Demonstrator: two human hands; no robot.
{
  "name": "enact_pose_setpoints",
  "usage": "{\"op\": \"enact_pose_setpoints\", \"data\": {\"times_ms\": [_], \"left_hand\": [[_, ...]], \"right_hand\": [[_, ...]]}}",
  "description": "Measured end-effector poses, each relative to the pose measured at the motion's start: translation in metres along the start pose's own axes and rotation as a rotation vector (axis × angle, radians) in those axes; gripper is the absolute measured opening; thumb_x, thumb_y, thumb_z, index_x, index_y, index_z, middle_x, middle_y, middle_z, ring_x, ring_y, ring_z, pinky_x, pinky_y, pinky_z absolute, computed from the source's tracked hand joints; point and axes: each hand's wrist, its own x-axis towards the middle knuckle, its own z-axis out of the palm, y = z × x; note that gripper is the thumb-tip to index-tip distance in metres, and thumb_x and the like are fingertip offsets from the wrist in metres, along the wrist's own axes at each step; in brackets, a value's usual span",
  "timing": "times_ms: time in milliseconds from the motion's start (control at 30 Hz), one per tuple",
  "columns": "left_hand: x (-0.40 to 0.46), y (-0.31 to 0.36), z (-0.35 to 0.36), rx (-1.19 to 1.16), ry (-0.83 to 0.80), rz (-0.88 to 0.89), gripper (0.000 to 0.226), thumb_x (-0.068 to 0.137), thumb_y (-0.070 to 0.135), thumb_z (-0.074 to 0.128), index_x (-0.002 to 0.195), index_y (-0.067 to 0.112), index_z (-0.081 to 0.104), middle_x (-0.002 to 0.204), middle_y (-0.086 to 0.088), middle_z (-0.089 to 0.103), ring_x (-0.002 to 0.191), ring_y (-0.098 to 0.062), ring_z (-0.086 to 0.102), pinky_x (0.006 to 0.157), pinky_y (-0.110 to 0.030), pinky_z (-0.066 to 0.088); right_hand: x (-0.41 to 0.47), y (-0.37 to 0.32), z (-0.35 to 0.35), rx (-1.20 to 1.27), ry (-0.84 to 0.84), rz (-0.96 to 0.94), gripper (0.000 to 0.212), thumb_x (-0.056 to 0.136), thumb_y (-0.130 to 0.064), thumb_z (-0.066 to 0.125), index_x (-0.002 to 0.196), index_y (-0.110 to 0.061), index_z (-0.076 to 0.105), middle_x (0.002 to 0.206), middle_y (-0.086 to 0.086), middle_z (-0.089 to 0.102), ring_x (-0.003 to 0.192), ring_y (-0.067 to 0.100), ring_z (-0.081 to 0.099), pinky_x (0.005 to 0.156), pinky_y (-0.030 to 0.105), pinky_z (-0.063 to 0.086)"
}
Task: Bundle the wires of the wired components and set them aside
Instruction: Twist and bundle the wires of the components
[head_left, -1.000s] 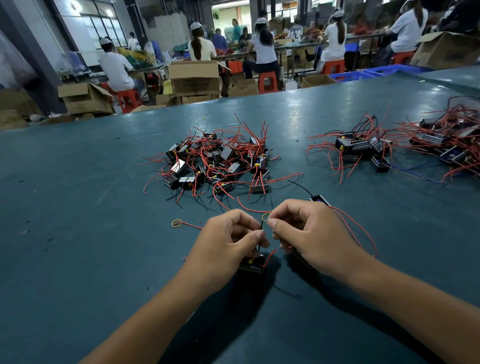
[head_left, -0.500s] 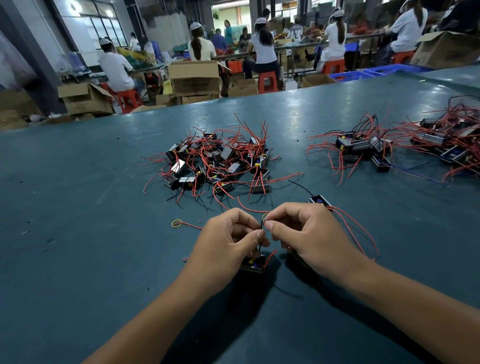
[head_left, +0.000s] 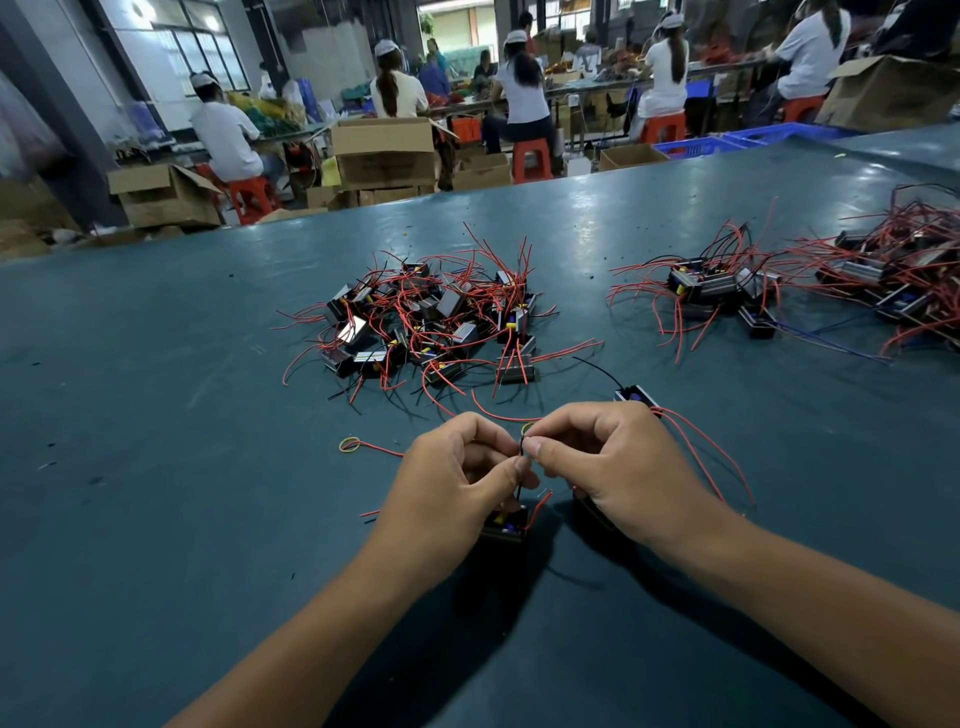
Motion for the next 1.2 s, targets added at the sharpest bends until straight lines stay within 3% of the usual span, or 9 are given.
{"op": "enact_pose_setpoints", "data": {"times_ms": [267, 500, 700, 767, 833, 933, 1033, 1133, 1200], "left_hand": [[0.0, -0.001, 0.0, 0.001, 0.011, 0.005, 0.011, 0.09, 0.006, 0.071, 0.089, 0.009, 0.06, 0.077, -0.009, 0.075, 0.063, -0.017, 0.066, 0.06, -0.023, 0.053], [-0.002, 0.001, 0.002, 0.02, 0.013, 0.008, 0.011, 0.09, 0.004, 0.07, 0.087, 0.009, 0.06, 0.076, -0.007, 0.076, 0.06, -0.014, 0.065, 0.06, -0.023, 0.053], [-0.005, 0.008, 0.002, 0.041, 0.045, 0.0, 0.014, 0.088, 0.008, 0.074, 0.089, 0.008, 0.06, 0.076, -0.008, 0.075, 0.06, -0.014, 0.064, 0.06, -0.03, 0.053], [-0.007, 0.011, 0.0, 0.135, 0.104, 0.074, 0.016, 0.087, 0.019, 0.077, 0.091, 0.017, 0.062, 0.08, -0.003, 0.072, 0.067, -0.016, 0.065, 0.065, -0.037, 0.056], [-0.008, 0.014, -0.003, 0.337, 0.144, 0.224, 0.013, 0.086, 0.031, 0.071, 0.095, 0.026, 0.063, 0.086, 0.008, 0.067, 0.074, -0.011, 0.064, 0.066, -0.027, 0.052], [-0.007, 0.019, -0.007, 0.597, 0.146, 0.401, 0.011, 0.088, 0.032, 0.068, 0.094, 0.023, 0.066, 0.087, 0.013, 0.062, 0.077, -0.01, 0.058, 0.066, -0.014, 0.041], [-0.006, 0.021, -0.01, 0.675, 0.147, 0.439, 0.01, 0.091, 0.03, 0.066, 0.086, 0.023, 0.064, 0.08, 0.014, 0.056, 0.074, -0.007, 0.052, 0.064, -0.011, 0.035], [-0.006, 0.022, -0.012, 0.685, 0.127, 0.425, 0.015, 0.091, 0.034, 0.062, 0.081, 0.023, 0.062, 0.074, 0.014, 0.054, 0.073, -0.007, 0.051, 0.063, -0.013, 0.035], [-0.007, 0.023, -0.013, 0.674, 0.104, 0.404, 0.017, 0.092, 0.034, 0.06, 0.08, 0.023, 0.063, 0.072, 0.014, 0.054, 0.071, -0.008, 0.051, 0.061, -0.016, 0.036]], "right_hand": [[0.0, 0.0, 0.0, -0.01, 0.009, -0.004, 0.011, 0.085, -0.011, 0.074, 0.077, -0.017, 0.076, 0.07, 0.014, 0.069, 0.058, 0.009, 0.053, 0.055, 0.023, 0.041], [0.0, 0.002, 0.0, 0.001, 0.0, -0.018, 0.008, 0.084, -0.013, 0.075, 0.078, -0.017, 0.077, 0.07, 0.01, 0.071, 0.061, 0.01, 0.055, 0.058, 0.026, 0.044], [0.001, 0.004, -0.001, -0.03, 0.012, -0.023, 0.008, 0.084, -0.015, 0.075, 0.078, -0.021, 0.074, 0.067, 0.011, 0.068, 0.06, 0.011, 0.052, 0.058, 0.031, 0.041], [0.001, 0.003, -0.001, -0.039, 0.011, -0.032, 0.007, 0.084, -0.016, 0.076, 0.078, -0.02, 0.074, 0.064, 0.009, 0.066, 0.058, 0.009, 0.051, 0.056, 0.028, 0.041], [0.0, 0.0, -0.002, -0.068, -0.003, -0.05, 0.007, 0.085, -0.019, 0.075, 0.078, -0.019, 0.074, 0.067, 0.011, 0.068, 0.059, 0.011, 0.052, 0.055, 0.033, 0.044], [-0.003, -0.005, -0.003, -0.136, -0.025, -0.088, 0.007, 0.085, -0.025, 0.073, 0.079, -0.022, 0.073, 0.067, 0.01, 0.068, 0.059, 0.014, 0.051, 0.057, 0.043, 0.045], [-0.005, -0.008, -0.003, -0.194, -0.04, -0.134, 0.007, 0.086, -0.02, 0.072, 0.079, -0.021, 0.073, 0.065, 0.005, 0.068, 0.056, 0.016, 0.052, 0.056, 0.04, 0.044], [-0.006, -0.011, -0.004, -0.277, -0.046, -0.198, 0.005, 0.085, -0.015, 0.072, 0.082, -0.018, 0.075, 0.069, -0.004, 0.07, 0.061, 0.008, 0.06, 0.059, 0.024, 0.047], [-0.007, -0.013, -0.003, -0.333, -0.058, -0.241, 0.005, 0.084, -0.014, 0.072, 0.082, -0.018, 0.075, 0.07, -0.006, 0.069, 0.064, 0.006, 0.062, 0.061, 0.021, 0.047]]}}
